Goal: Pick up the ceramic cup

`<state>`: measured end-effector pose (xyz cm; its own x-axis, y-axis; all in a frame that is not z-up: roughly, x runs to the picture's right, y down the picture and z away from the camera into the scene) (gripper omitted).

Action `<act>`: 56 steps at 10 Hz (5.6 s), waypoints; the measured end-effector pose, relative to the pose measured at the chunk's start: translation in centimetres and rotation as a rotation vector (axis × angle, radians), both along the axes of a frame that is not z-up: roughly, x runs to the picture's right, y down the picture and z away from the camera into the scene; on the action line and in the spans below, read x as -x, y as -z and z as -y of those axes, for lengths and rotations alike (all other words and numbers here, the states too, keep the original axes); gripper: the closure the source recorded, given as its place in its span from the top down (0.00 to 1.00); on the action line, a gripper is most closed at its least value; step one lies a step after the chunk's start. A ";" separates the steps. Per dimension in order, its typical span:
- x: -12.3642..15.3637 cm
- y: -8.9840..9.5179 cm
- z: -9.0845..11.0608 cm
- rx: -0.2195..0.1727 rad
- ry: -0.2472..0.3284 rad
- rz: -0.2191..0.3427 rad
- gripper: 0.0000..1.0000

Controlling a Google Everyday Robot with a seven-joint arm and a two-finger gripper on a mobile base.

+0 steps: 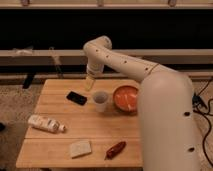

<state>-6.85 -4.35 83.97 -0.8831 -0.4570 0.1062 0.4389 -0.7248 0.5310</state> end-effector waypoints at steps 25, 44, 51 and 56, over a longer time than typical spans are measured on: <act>-3.9 -1.4 0.5 0.002 -0.025 -0.023 0.80; -6.7 -3.6 -8.1 0.156 -0.117 -0.051 0.46; -5.1 -2.4 -7.2 0.193 -0.142 0.015 0.00; -5.9 0.6 -0.8 0.122 -0.154 0.063 0.00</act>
